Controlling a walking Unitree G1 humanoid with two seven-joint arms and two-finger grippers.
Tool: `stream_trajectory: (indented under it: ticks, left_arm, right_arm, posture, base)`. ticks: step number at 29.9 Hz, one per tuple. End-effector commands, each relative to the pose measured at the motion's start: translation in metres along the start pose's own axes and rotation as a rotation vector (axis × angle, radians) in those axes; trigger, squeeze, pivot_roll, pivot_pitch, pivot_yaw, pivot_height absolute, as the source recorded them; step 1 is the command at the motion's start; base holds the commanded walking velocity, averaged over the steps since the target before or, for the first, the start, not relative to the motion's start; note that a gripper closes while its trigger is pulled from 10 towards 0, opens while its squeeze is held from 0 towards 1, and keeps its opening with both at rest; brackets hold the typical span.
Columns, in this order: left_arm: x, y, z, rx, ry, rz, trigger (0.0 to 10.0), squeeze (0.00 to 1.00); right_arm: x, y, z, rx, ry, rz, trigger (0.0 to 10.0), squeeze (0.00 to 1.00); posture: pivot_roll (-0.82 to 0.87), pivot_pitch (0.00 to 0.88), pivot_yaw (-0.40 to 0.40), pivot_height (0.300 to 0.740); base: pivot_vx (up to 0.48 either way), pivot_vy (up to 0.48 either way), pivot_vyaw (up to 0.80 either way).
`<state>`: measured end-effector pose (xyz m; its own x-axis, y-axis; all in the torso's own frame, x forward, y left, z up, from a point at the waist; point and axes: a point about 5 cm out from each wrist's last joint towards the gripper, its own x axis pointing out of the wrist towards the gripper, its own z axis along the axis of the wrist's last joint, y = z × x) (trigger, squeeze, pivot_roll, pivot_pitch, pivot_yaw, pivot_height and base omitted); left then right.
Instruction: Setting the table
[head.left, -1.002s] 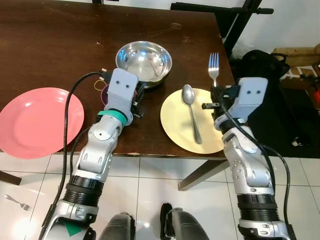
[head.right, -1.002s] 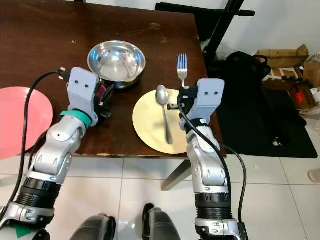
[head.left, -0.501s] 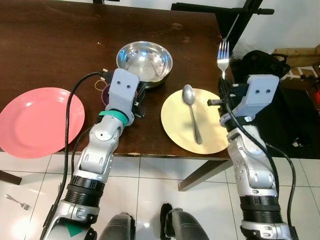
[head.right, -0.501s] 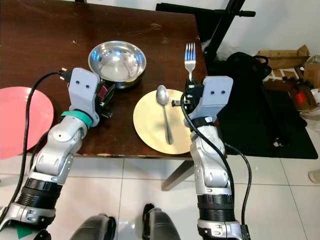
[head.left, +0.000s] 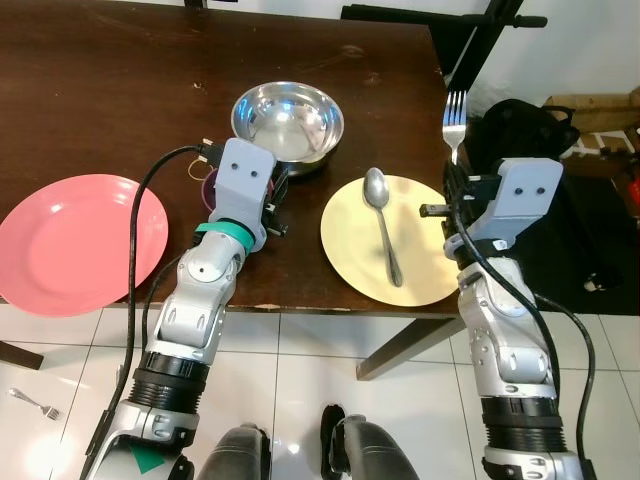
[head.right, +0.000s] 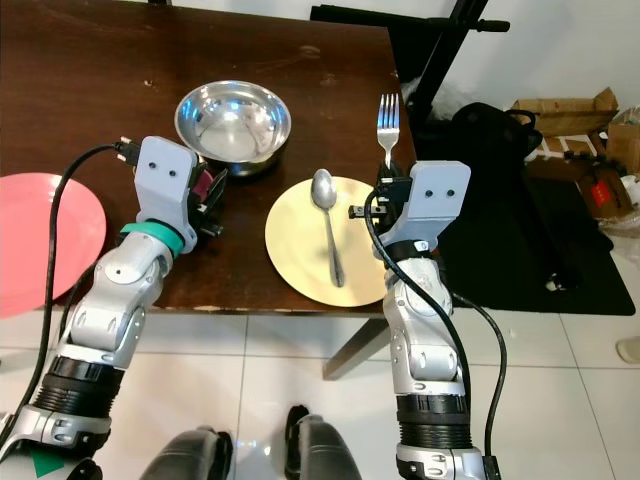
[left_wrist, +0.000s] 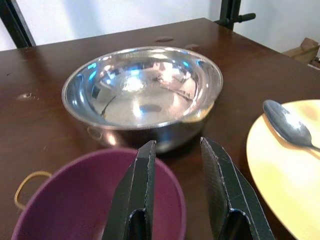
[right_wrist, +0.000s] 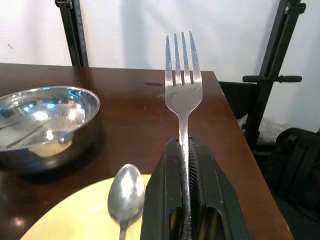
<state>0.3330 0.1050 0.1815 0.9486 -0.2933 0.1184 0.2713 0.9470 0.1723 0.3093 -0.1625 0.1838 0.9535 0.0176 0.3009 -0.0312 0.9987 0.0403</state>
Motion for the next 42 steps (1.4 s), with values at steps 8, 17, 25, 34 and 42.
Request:
stream_trajectory:
  ticks: [8,17,25,34,42]
  left_arm:
    - [-0.0001,-0.0024,-0.0013,-0.008,0.002,-0.009,10.0,0.00]
    - [0.0010,-0.0022,-0.0008,-0.008,0.001,-0.008,10.0,0.00]
    - [0.0011,-0.0023,-0.0008,-0.009,0.001,-0.008,10.0,0.00]
    - [0.0017,-0.0032,-0.0006,-0.010,-0.002,-0.010,10.0,0.00]
    - [0.0023,-0.0040,-0.0003,-0.010,-0.003,-0.013,10.0,0.00]
  right_arm:
    - [-0.0037,-0.0036,-0.0086,-0.002,0.026,-0.018,10.0,0.00]
    - [-0.0039,-0.0034,-0.0094,-0.001,0.026,-0.020,10.0,0.00]
    - [-0.0041,-0.0031,-0.0098,0.001,0.026,-0.018,10.0,0.00]
    - [-0.0040,-0.0020,-0.0096,0.006,0.023,-0.011,10.0,0.00]
    - [-0.0036,-0.0016,-0.0094,0.006,0.023,-0.005,10.0,0.00]
  posture:
    - [0.09,0.107,-0.017,0.740]
    - [0.09,0.107,-0.014,0.740]
    - [0.09,0.108,-0.015,0.740]
    - [0.09,0.103,-0.016,0.740]
    - [0.08,0.098,-0.016,0.740]
  base:
    - [-0.358,0.000,0.00]
    - [-0.377,0.000,0.00]
    - [-0.371,0.000,0.00]
    - [-0.368,0.000,0.00]
    - [-0.366,0.000,0.00]
